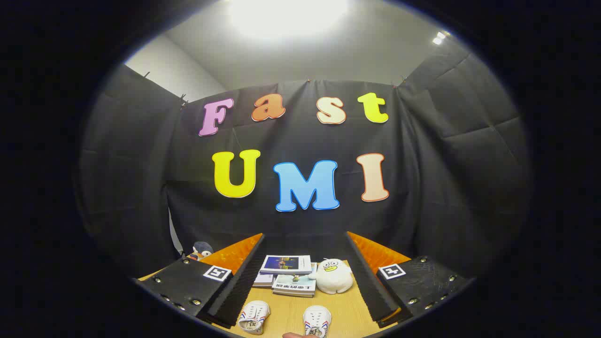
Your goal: Open the storage box then place both shoes into the box .Put the left shoe in first, then the right shoe, with the right side of both shoes facing outward in a uniform manner.
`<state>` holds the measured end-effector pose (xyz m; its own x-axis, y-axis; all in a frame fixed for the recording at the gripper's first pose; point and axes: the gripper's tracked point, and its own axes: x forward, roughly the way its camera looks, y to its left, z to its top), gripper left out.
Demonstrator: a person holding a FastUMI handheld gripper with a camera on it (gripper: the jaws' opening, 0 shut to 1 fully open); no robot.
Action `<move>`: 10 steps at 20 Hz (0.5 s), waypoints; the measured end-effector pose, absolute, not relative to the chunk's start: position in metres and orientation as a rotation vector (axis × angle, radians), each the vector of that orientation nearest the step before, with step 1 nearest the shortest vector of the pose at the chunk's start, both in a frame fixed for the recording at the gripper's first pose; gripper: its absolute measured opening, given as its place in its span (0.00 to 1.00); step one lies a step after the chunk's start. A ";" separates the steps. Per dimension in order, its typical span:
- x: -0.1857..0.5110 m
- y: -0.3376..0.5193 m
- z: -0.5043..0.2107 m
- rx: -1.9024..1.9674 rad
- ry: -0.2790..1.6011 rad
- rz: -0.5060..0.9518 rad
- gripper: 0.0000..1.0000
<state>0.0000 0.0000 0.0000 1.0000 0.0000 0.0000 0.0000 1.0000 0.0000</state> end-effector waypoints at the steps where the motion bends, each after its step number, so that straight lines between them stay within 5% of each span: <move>1: 0.000 0.003 -0.002 -0.007 0.005 0.004 0.99; 10: -0.013 0.005 -0.001 -0.029 0.003 -0.037 0.98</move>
